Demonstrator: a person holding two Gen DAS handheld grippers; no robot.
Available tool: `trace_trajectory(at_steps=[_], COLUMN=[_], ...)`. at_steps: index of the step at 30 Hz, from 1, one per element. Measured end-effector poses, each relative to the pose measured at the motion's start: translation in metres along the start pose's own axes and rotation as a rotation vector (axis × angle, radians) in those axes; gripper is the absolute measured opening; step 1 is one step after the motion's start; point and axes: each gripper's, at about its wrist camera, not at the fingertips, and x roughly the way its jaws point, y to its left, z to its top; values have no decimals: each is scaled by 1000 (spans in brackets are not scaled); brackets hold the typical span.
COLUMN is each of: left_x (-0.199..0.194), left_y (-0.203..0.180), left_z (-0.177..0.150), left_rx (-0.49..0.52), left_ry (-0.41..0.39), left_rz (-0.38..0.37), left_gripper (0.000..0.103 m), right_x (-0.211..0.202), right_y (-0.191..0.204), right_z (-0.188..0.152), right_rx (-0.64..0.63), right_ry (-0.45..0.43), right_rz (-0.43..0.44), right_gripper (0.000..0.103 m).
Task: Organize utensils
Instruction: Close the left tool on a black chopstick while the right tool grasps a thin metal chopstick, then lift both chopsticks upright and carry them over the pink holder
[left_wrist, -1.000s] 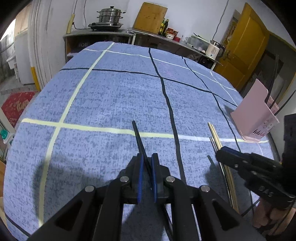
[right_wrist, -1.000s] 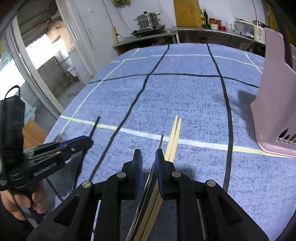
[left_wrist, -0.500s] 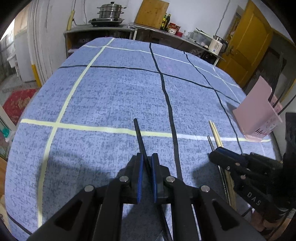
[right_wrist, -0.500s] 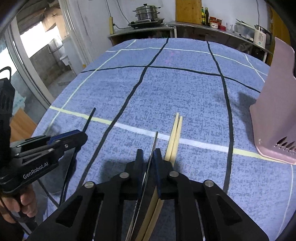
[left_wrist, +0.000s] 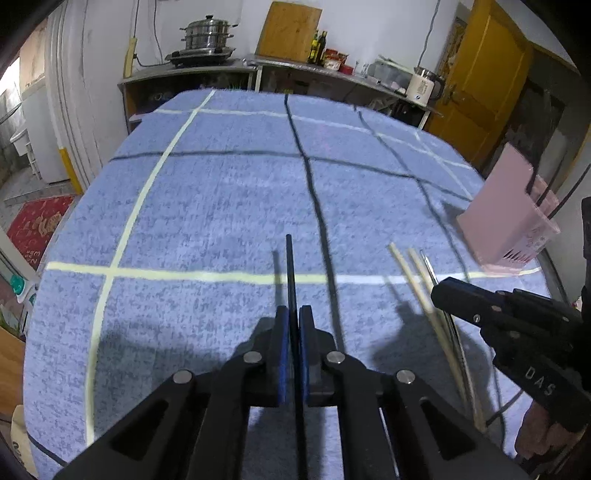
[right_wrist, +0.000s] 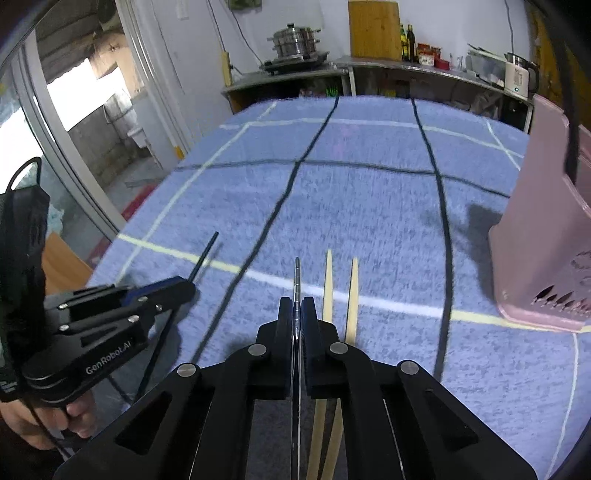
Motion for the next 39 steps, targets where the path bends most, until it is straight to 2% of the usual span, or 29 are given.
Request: trace_trajectory(at_steps=[9, 18, 28, 39], left_x=[-56, -103, -121, -120], left_y=[-14, -33, -57, -110], left_z=[30, 49, 65, 81], left_rx=[23, 63, 106, 175], left_ry=[-122, -216, -251, -238], left_rz=[-55, -93, -128, -223], left_gripper=[5, 5, 5, 5], right_x=[-57, -100, -133, -168], right_y=[-3, -6, -18, -60], right_z=[20, 26, 26, 18], right_rx=[17, 15, 32, 98], right_ry=[-138, -228, -286, -332], right_rz=[22, 20, -6, -82], right_gripper=[5, 5, 5, 5])
